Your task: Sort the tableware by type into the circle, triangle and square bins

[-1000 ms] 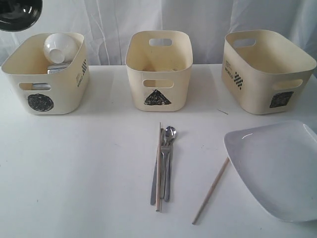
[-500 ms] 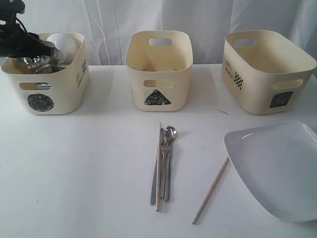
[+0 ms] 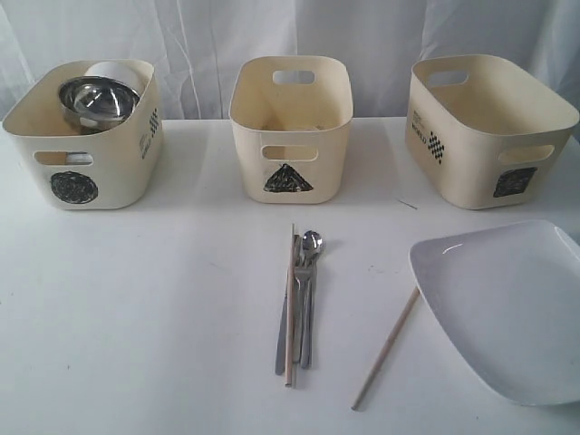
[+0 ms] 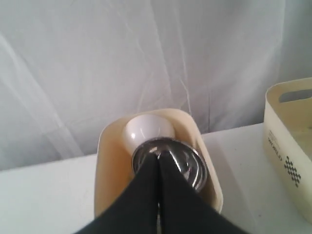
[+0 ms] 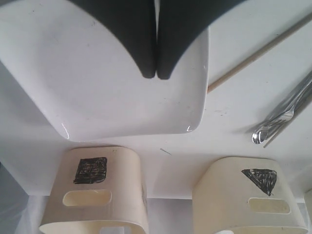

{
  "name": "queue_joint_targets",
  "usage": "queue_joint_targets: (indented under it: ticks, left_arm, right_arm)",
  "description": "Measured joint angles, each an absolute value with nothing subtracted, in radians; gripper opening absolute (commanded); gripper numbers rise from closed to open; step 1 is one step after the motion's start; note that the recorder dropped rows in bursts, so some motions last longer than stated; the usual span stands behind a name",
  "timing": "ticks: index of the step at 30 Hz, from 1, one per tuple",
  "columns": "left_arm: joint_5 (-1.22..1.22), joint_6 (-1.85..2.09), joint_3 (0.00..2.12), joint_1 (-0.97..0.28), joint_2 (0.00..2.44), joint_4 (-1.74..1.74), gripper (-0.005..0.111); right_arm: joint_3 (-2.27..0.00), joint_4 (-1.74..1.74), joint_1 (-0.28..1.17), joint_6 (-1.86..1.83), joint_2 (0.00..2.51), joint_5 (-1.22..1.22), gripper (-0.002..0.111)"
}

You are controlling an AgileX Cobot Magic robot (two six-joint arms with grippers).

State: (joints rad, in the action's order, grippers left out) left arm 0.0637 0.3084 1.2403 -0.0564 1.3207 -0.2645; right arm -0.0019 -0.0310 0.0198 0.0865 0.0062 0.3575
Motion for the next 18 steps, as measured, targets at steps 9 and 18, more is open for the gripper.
queue_joint_targets:
  ticks: [9,18]
  left_arm:
    - [-0.155,0.18,0.594,0.107,0.769,-0.268,0.0]
    - [0.088,0.188,0.385,0.136,0.41,-0.268,0.0]
  right_arm:
    - [-0.002,-0.031,0.02,0.087,0.006,0.357,0.0]
    - [-0.002,-0.031,0.02,0.087,0.006,0.357,0.0]
